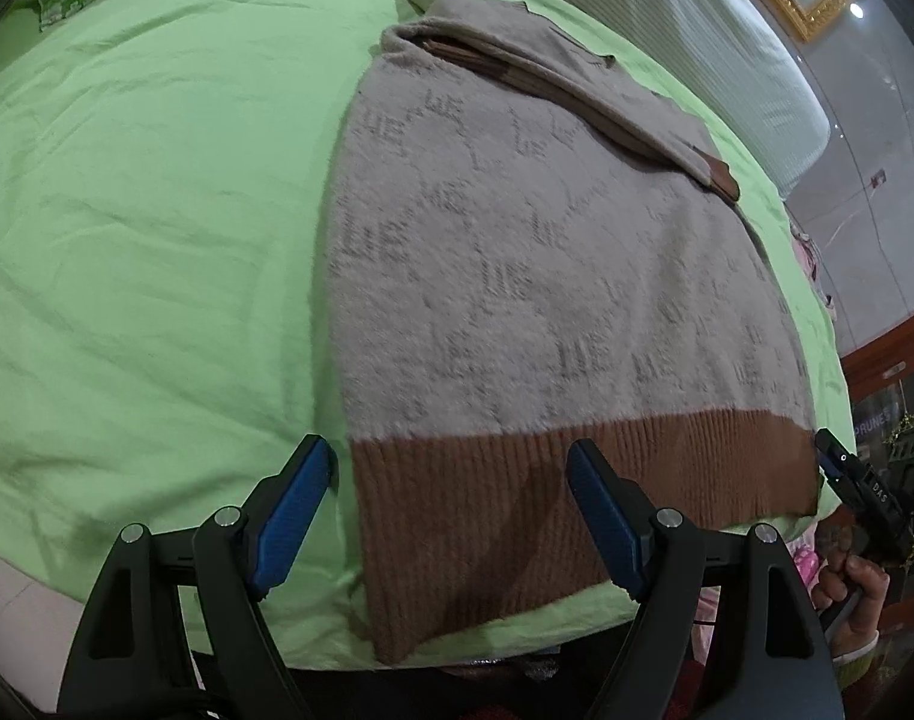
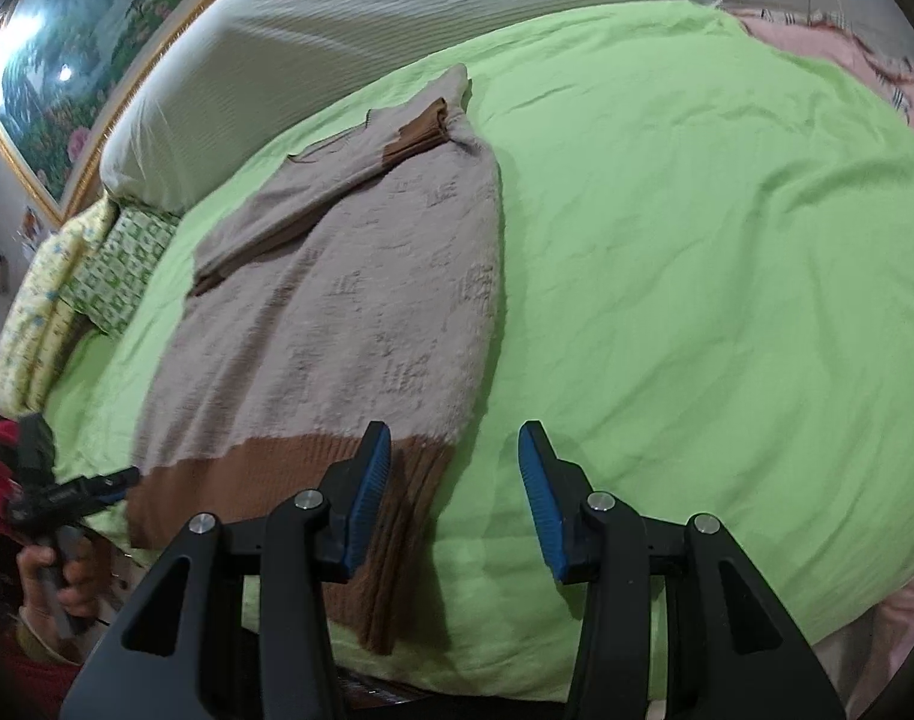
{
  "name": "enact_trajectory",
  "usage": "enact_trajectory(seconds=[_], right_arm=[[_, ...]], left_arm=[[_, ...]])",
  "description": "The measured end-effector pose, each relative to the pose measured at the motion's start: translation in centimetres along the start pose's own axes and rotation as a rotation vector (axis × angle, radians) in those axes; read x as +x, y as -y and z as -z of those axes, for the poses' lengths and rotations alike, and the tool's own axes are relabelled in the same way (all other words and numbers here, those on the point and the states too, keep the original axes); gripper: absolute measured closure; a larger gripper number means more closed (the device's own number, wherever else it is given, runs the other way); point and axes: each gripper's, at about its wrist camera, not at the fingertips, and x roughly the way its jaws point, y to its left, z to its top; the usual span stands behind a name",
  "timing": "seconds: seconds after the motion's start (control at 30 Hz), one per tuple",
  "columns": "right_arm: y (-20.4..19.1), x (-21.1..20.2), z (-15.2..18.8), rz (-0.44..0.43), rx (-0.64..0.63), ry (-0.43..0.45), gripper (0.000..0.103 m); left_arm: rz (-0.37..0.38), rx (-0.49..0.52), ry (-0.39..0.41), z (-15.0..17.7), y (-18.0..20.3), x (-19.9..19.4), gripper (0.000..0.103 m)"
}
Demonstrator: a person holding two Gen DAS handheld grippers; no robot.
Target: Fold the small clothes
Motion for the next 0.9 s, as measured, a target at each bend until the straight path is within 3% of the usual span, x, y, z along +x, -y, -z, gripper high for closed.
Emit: enact_trajectory(seconds=[0.3, 0.63, 0.73, 0.8, 0.83, 0.87, 0.9], right_arm=[[-0.4, -0.5, 1.5, -0.050, -0.014, -0.046, 0.057], [-0.6, 1.1, 1.8, -0.217, 0.085, -0.077, 0.057], [-1.7, 1.5, 2.0, -0.211, 0.040, -0.078, 0.061], [-1.9, 1.8, 2.0, -0.207, 0.032, -0.082, 0.073], [-2.0, 2.1, 2.1, -0.199, 0.031, -0.085, 0.085], [-2.0, 2.3, 2.2, -0.193, 0.030, -0.088, 0.093], [-2.0, 2.3, 2.2, -0.187, 0.031, -0.083, 0.093]], left_arm=[[0.030, -0.008, -0.038, 1.2, 0.0, 0.0, 0.022], [0.088, -0.026, -0.050, 0.7, 0.3, 0.5, 0.024], [0.066, -0.002, -0.029, 0.8, 0.3, 0.4, 0.044], [0.051, -0.003, -0.009, 0.8, 0.2, 0.5, 0.068], [0.050, -0.011, 0.000, 0.7, -0.1, 0.6, 0.074], [0.058, -0.021, 0.006, 0.7, -0.4, 0.6, 0.088], [0.086, -0.038, 0.008, 0.7, -0.8, 0.7, 0.093]])
